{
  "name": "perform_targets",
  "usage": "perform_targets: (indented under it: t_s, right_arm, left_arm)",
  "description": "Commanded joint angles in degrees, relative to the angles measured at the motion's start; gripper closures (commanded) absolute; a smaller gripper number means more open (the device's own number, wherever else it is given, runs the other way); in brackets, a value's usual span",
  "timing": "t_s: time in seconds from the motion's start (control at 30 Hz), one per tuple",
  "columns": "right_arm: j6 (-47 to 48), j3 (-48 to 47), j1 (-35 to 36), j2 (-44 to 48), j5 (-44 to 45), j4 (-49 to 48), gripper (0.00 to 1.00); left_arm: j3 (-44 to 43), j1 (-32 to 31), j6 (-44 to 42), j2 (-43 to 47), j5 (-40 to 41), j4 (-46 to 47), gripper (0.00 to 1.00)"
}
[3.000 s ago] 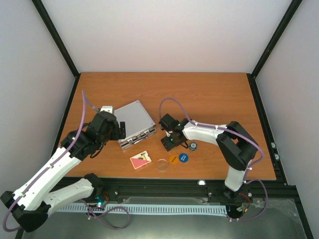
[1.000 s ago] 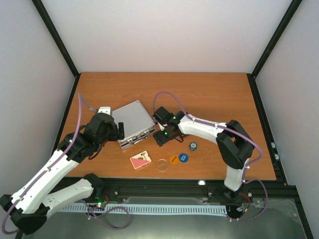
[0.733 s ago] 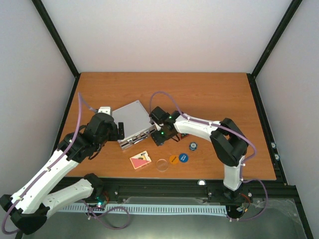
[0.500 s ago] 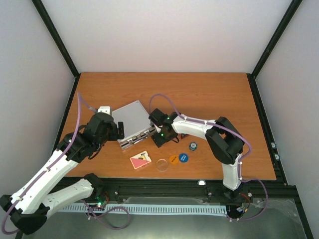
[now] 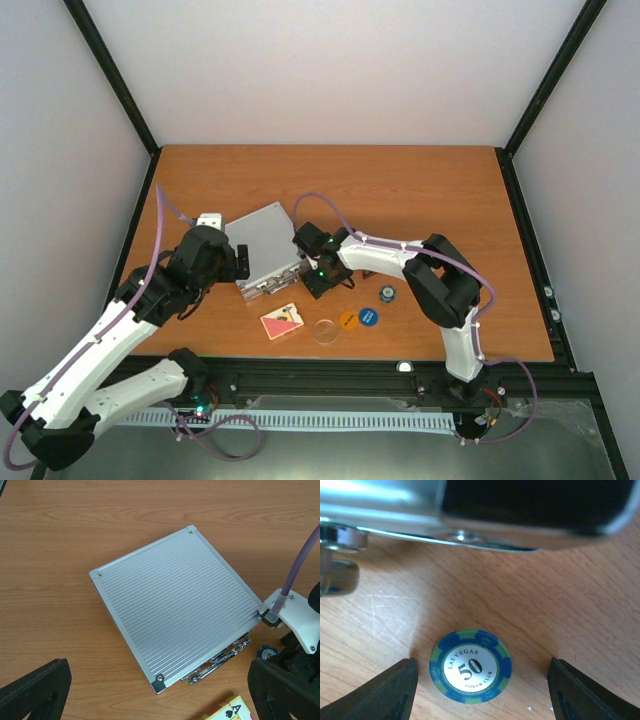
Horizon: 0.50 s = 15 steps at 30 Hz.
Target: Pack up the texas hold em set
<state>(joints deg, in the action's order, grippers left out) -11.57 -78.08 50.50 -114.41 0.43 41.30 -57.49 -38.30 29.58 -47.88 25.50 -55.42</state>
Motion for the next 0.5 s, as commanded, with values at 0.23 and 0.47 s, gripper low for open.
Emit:
perform_targets:
  t_s: [0.23,0.47]
  right_arm:
    - [0.0,0.0,0.5,-1.9,0.8,0.7,0.45]
    - [-0.4,1.6,0.7,-0.9,1.7,0.3,0.56]
  left_arm:
    - [-1.5,0.0,-0.5,0.7,0.9,-0.4,0.0]
    - [-1.3,0.0,-0.5,0.3,0.9,-0.3,0.0]
